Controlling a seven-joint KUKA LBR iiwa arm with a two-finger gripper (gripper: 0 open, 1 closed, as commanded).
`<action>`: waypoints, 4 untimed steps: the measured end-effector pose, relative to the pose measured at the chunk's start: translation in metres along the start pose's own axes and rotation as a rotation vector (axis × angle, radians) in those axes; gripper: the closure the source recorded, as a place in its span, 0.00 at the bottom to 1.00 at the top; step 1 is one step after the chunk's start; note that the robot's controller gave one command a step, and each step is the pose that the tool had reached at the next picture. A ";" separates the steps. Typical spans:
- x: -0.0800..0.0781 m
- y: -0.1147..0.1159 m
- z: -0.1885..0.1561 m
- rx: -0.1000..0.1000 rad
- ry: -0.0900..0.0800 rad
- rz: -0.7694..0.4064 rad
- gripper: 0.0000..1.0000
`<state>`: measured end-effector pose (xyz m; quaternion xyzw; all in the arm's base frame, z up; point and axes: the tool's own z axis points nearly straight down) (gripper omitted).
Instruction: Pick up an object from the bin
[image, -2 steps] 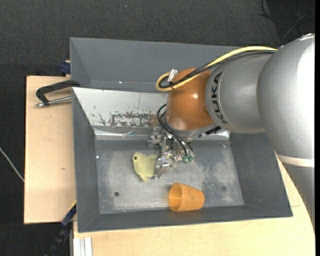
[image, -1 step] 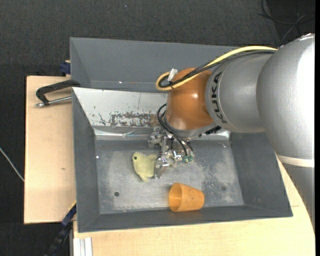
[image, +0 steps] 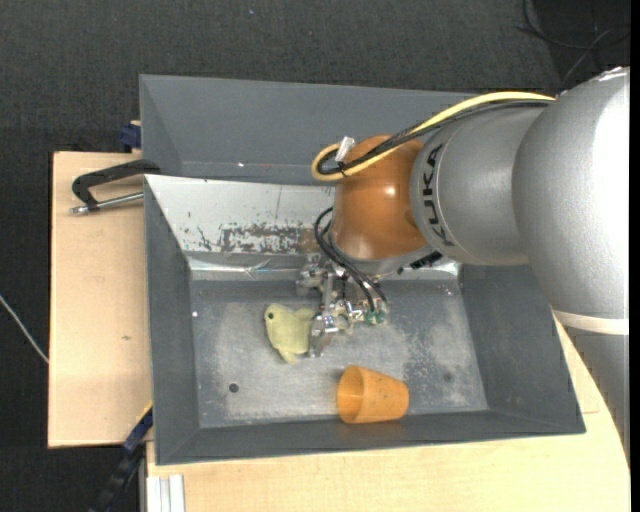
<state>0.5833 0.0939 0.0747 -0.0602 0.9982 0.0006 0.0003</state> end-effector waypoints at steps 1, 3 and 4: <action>-0.001 0.001 -0.001 -0.001 -0.002 0.001 0.00; -0.005 0.001 -0.086 0.000 -0.013 0.001 1.00; -0.007 0.002 -0.122 0.000 -0.010 0.002 1.00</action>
Offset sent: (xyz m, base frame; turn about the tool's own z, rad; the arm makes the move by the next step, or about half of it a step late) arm 0.0000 0.0000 0.0000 0.0000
